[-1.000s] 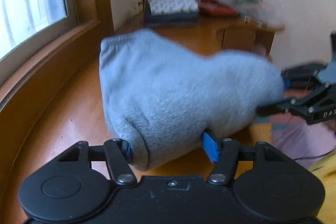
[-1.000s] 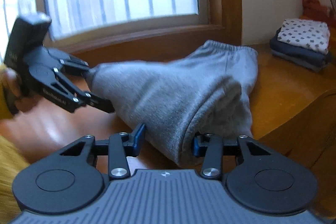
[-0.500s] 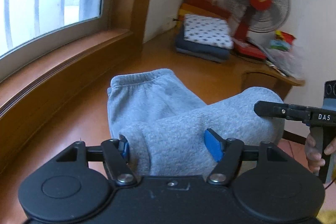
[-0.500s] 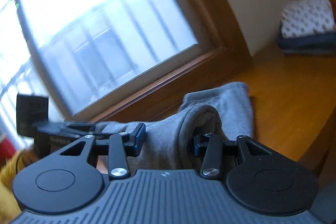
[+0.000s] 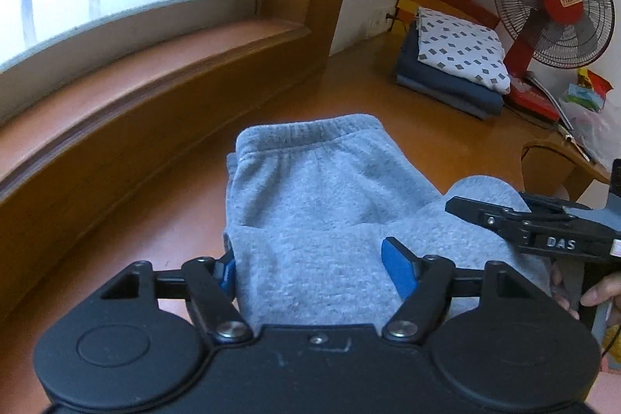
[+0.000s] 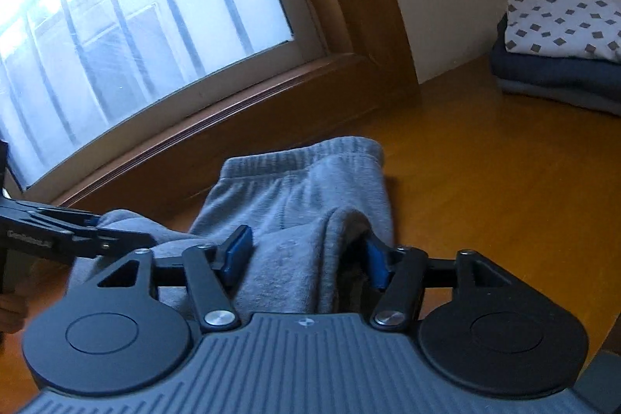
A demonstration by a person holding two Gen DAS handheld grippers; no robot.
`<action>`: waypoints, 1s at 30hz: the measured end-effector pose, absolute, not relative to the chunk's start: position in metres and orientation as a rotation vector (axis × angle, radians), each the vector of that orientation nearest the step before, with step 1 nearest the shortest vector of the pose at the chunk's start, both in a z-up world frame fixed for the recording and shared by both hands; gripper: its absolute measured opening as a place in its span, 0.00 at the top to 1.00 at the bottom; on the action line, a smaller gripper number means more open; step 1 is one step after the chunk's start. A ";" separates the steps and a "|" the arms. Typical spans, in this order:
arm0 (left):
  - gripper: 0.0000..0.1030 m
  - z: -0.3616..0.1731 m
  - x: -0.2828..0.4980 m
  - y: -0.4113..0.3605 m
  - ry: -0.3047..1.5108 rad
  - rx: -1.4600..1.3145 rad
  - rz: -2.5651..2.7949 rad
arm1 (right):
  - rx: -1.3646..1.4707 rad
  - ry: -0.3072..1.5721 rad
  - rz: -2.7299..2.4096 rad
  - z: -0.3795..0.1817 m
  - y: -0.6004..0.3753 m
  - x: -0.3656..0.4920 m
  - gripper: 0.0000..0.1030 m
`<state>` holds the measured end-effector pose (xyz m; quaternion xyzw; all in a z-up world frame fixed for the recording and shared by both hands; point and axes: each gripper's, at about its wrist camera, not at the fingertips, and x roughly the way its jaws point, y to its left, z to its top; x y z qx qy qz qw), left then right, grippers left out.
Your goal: Fold clothes
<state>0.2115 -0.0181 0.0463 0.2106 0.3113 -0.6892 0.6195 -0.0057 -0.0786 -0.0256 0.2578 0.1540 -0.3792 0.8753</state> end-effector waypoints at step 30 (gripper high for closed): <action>0.00 0.022 0.198 -0.003 0.723 0.518 -1.594 | 0.741 0.239 -0.780 -0.056 0.005 -0.033 0.23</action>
